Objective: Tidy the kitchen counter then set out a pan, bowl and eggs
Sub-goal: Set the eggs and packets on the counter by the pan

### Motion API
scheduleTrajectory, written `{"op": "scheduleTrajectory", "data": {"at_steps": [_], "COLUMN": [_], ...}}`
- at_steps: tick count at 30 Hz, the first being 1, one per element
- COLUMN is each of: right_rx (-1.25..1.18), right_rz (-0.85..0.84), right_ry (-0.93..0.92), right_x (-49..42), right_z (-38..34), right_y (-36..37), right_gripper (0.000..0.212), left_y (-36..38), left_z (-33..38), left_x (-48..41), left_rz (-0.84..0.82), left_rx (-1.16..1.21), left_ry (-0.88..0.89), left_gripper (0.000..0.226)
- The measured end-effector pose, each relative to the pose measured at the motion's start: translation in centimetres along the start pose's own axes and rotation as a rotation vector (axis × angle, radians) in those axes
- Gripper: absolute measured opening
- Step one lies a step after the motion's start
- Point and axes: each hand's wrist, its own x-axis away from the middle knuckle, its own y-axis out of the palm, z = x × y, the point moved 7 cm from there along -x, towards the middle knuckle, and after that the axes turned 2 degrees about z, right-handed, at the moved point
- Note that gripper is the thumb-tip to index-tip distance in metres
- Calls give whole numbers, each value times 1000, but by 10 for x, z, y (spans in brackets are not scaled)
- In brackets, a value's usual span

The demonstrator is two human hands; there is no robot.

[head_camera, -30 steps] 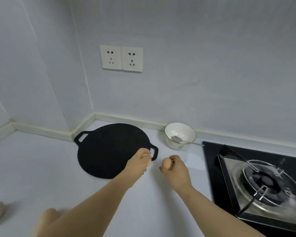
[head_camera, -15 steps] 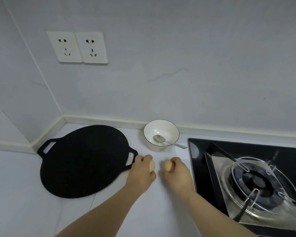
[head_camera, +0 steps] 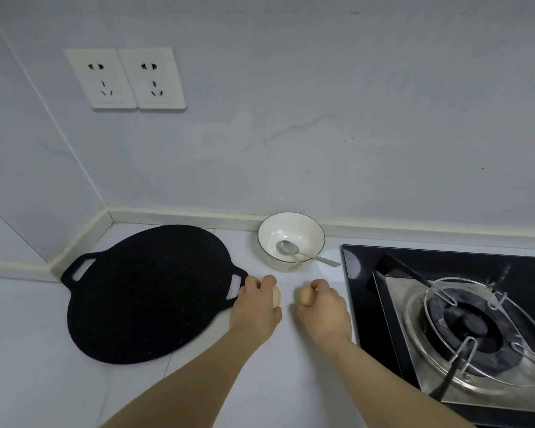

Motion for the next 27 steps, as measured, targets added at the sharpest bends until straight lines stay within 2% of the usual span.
{"op": "scheduleTrajectory", "data": {"at_steps": [5, 14, 18, 23, 27], "right_rx": [23, -22, -44, -27, 15], "right_rz": [-17, -51, -30, 8, 52], "right_ry": [-3, 4, 6, -32, -148], "right_x": [0, 1, 7, 26, 47], "right_z": [-2, -3, -5, -11, -32], "right_y": [0, 0, -4, -12, -17], "right_gripper": [49, 69, 77, 73, 71], "left_y": [-1, -6, -14, -32, -51], "left_z": [-1, -1, -5, -14, -31], "left_x": [-1, 3, 12, 31, 52], "left_rz": [9, -34, 4, 23, 70], "left_rx": [3, 43, 43, 111, 172], "left_ry": [-10, -23, -6, -7, -31], "left_gripper": [49, 62, 64, 66, 63]}}
